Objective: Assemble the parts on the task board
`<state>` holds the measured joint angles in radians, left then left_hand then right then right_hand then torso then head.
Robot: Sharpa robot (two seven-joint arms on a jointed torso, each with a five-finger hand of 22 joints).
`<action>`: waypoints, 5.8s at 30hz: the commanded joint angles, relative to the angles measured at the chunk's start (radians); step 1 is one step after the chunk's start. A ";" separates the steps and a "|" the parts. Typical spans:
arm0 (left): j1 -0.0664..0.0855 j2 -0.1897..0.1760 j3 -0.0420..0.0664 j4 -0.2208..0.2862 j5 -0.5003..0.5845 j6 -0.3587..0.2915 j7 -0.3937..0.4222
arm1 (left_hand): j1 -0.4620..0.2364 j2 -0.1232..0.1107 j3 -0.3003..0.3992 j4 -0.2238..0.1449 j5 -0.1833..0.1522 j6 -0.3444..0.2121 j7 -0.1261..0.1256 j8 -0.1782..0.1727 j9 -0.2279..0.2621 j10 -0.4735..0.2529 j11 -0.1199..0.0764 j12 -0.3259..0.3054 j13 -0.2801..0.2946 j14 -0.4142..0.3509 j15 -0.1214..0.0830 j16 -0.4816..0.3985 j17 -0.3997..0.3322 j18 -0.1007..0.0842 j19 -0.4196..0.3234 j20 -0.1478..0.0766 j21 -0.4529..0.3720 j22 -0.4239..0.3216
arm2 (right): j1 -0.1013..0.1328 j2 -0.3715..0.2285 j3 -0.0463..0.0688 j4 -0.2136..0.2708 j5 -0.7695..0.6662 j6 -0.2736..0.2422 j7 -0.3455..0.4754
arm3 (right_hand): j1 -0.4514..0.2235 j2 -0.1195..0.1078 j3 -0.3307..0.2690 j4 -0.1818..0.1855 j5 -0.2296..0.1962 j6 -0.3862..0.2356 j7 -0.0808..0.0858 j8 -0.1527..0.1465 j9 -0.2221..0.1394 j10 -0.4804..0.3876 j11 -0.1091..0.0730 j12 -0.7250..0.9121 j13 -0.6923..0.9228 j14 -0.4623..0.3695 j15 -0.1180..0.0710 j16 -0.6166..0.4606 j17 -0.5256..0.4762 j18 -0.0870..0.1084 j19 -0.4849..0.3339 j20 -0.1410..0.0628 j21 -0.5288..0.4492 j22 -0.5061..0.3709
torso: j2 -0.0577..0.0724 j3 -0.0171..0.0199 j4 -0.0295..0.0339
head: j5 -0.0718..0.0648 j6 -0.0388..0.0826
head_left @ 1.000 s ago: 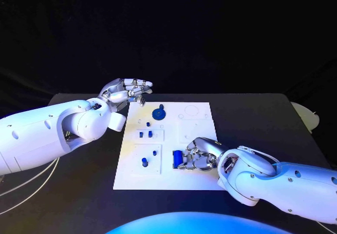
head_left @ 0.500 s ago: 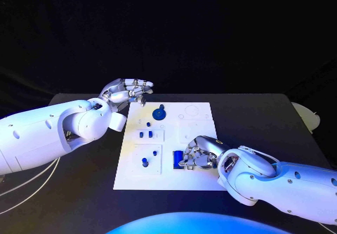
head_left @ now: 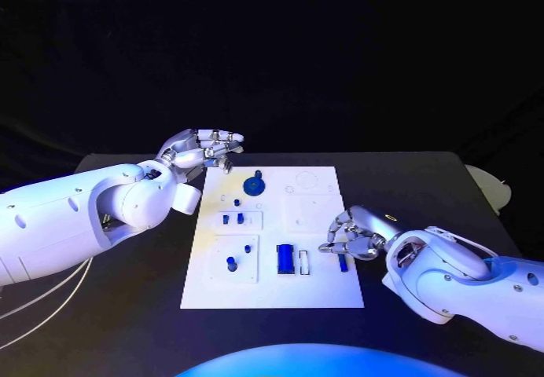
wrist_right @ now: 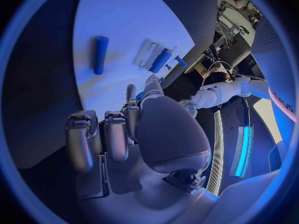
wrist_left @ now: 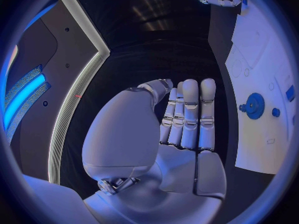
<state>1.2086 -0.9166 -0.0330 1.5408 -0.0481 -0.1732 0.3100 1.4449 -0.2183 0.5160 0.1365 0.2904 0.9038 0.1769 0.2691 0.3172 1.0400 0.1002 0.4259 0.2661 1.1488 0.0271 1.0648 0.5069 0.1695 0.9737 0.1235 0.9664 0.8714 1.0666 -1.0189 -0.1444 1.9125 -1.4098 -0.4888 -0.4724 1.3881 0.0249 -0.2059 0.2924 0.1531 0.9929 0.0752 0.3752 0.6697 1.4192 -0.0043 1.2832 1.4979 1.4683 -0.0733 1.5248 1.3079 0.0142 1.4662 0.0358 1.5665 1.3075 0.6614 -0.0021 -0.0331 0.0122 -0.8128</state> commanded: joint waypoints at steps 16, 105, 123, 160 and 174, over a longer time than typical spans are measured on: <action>0.000 -0.001 0.000 0.003 0.005 0.018 0.004 | -0.003 0.010 0.002 -0.002 0.006 -0.006 0.000 -0.004 0.002 -0.006 0.002 0.007 0.001 -0.008 0.002 -0.005 -0.001 0.006 -0.004 0.001 -0.004 -0.002 | -0.060 -0.077 -0.004 -0.003 -0.094 0.029 -0.031 | -0.024 0.011 -0.012 0.001 -0.008 -0.004 0.001 -0.009 -0.004 0.001 0.005 -0.009 -0.161 0.080 0.010 -0.001 0.156 -0.014 0.105 0.008 0.004 0.263 | 0.002 -0.0002 0.0014 | -0.015 0.001; 0.001 -0.002 0.000 0.011 0.005 0.020 -0.008 | -0.003 0.016 0.006 -0.002 0.006 -0.006 0.000 -0.004 0.002 -0.010 0.002 0.011 0.002 -0.008 0.001 -0.005 -0.002 0.007 -0.004 0.001 -0.007 -0.004 | -0.057 0.109 -0.003 -0.017 0.104 0.043 -0.079 | -0.199 -0.209 0.770 -0.041 0.131 0.020 -0.013 0.007 0.054 0.022 -0.007 -0.015 -0.135 0.084 0.000 0.003 0.173 -0.014 0.105 0.002 0.004 0.263 | 0.002 -0.0003 0.0016 | -0.014 -0.013; 0.001 -0.001 0.000 0.012 0.005 0.023 -0.013 | -0.003 0.016 0.006 -0.002 0.006 -0.006 0.000 -0.004 0.002 -0.010 0.002 0.011 0.002 -0.008 0.001 -0.005 -0.002 0.007 -0.004 0.001 -0.007 -0.004 | -0.057 0.131 -0.003 -0.037 0.109 0.077 -0.083 | -0.324 -0.204 0.658 -0.002 0.210 0.038 -0.015 0.009 0.051 0.028 -0.009 -0.003 -0.123 0.083 -0.002 0.002 0.172 -0.014 0.105 0.000 0.004 0.263 | 0.001 0.0000 0.0011 | -0.015 -0.023; 0.001 -0.002 0.000 0.012 0.005 0.023 -0.016 | -0.004 0.018 0.006 -0.002 0.007 -0.007 0.001 -0.005 0.002 -0.012 0.002 0.012 0.002 -0.009 0.002 -0.005 -0.002 0.007 -0.004 0.001 -0.009 -0.005 | -0.058 0.138 -0.003 -0.041 0.059 0.066 -0.073 | -0.420 -0.194 0.536 0.002 0.116 0.038 -0.017 0.004 0.043 0.024 -0.010 -0.010 -0.124 0.082 -0.002 -0.001 0.167 -0.014 0.105 0.000 0.004 0.263 | 0.002 0.0009 0.0009 | -0.012 -0.024; 0.001 -0.004 0.000 0.012 0.005 0.024 -0.017 | -0.004 0.018 0.006 -0.002 0.007 -0.007 0.001 -0.005 0.002 -0.012 0.002 0.012 0.002 -0.009 0.002 -0.005 -0.002 0.007 -0.004 0.001 -0.009 -0.005 | -0.059 0.118 -0.003 -0.024 0.033 0.059 -0.074 | -0.417 -0.183 0.532 0.000 0.135 0.040 -0.019 0.005 0.043 0.026 -0.011 -0.008 -0.122 0.083 -0.003 0.000 0.169 -0.014 0.105 -0.001 0.004 0.263 | 0.002 0.0014 -0.0002 | -0.010 -0.024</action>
<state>1.2086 -0.9213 -0.0340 1.5501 -0.0479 -0.1654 0.2884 1.4436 -0.2092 0.5189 0.1337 0.2904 0.9026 0.1781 0.2691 0.3178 1.0365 0.1038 0.4326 0.2671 1.1488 0.0271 1.0648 0.5059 0.1695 0.9737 0.1235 0.9624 0.8680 1.0091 -0.8995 -0.1477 1.8861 -1.3515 -0.4296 -0.5542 0.9711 -0.1658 0.3348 0.2922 0.2810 1.0270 0.0557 0.3827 0.7136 1.4402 -0.0124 1.2691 1.3075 1.4629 -0.0716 1.5247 1.3081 0.0143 1.4662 0.0360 1.5664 1.3073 0.6631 -0.0009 -0.0329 0.0022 -0.8370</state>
